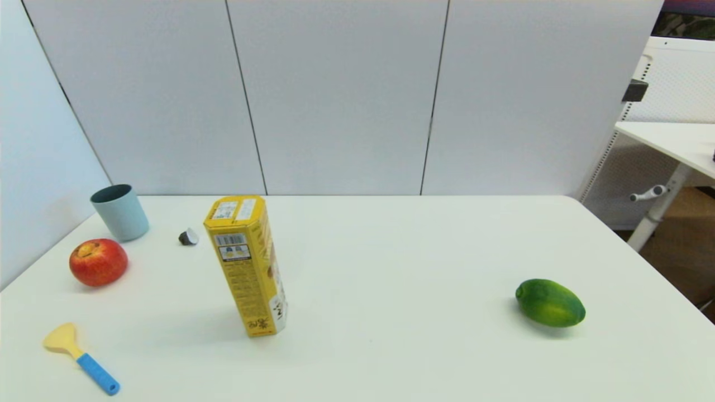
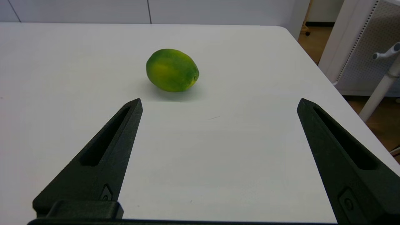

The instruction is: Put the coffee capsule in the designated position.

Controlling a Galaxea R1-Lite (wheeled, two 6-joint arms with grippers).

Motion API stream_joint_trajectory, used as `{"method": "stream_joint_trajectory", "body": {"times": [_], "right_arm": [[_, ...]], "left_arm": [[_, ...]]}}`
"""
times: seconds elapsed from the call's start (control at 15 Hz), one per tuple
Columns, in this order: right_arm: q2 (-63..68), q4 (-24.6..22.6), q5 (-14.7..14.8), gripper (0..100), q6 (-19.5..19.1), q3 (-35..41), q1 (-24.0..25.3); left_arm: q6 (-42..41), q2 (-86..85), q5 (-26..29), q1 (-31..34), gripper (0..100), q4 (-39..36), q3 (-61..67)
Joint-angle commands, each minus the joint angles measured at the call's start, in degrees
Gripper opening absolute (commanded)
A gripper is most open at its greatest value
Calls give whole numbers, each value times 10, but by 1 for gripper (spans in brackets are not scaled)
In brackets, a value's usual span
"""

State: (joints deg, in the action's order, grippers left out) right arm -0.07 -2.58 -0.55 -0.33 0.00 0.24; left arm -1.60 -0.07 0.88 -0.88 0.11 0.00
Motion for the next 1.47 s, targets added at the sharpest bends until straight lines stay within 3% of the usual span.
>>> {"method": "stream_joint_trajectory", "body": {"times": [0.07,1.07,1.27,1.47], "right_arm": [[1,-1,0,100,2,10,0],[1,-1,0,100,2,10,0],[1,-1,0,100,2,10,0],[1,-1,0,100,2,10,0]], "left_arm": [[0,0,0,0,100,1,0],[-25,1,3,0,100,-1,0],[-26,116,2,3,100,-32,-44],[-21,260,2,2,100,-61,-171]]}}
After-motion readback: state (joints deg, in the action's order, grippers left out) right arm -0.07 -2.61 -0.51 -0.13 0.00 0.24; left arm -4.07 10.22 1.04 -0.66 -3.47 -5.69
